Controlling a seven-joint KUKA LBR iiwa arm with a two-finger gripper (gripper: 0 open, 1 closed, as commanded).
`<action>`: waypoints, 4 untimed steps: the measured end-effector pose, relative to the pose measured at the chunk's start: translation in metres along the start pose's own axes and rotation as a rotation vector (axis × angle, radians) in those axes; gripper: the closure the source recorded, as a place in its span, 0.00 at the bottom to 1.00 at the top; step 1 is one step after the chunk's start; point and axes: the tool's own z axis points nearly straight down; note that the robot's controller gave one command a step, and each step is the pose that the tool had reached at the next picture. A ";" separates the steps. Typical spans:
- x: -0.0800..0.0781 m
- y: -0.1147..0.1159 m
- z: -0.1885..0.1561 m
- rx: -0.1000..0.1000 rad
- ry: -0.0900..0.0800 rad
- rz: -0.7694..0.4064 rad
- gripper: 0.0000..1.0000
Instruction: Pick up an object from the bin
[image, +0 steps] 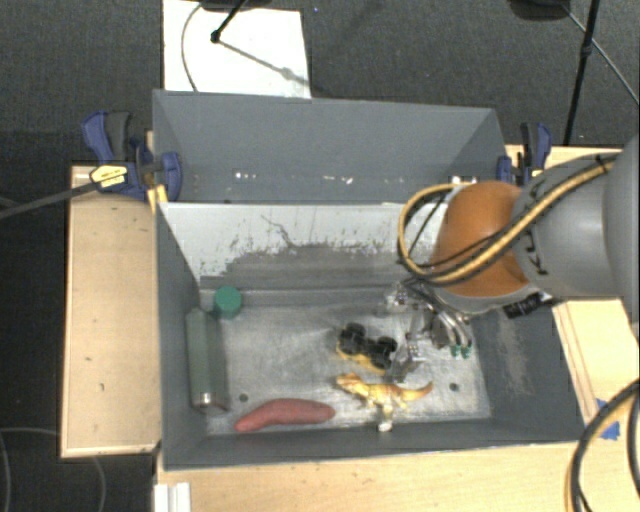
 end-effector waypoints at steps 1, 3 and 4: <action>-0.017 0.025 0.000 0.002 0.003 -0.056 0.00; -0.017 0.041 -0.002 -0.002 -0.004 -0.239 1.00; -0.017 0.047 -0.042 -0.003 0.011 -0.223 1.00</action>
Offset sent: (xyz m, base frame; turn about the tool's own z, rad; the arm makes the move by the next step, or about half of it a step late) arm 0.0126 0.0407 -0.0025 -0.2387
